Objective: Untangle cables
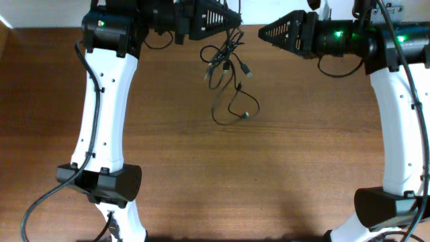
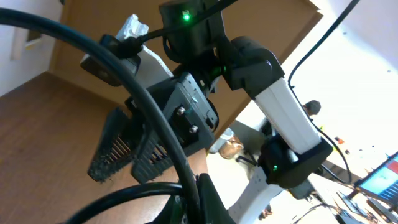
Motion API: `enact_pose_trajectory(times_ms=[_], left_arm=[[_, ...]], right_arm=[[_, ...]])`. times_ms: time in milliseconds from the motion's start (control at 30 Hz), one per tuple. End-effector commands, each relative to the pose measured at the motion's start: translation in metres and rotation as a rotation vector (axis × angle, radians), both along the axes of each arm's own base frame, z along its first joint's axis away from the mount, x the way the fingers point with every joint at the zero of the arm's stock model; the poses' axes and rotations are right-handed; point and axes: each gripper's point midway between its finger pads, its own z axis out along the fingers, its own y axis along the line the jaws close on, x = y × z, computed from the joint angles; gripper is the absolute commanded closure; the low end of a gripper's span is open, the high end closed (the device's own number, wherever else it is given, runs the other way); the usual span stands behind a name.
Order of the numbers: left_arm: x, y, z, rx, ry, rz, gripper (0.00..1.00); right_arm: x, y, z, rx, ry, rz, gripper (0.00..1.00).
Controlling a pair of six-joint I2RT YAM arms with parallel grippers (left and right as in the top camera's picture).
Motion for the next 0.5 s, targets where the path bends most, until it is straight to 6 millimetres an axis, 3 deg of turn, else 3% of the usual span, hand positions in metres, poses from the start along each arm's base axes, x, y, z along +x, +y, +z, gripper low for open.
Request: enact_pose_trajectory(times_ms=[0,300,467], left_arm=[[0.007,-0.001,-0.002,0.016,-0.012,0.045,1.0],[0.006,-0.005,-0.006,0.029,0.011,0.049,1.0],[0.005,-0.005,-0.007,0.033,0.028,0.048,1.0]], right_arm=[[-0.005,0.019,-0.004,0.052,0.032,0.089,0.25],[0.007,0.065,-0.022,0.112,0.08,0.192,0.24],[0.016,0.067,-0.011,0.141,0.048,0.175,0.2]])
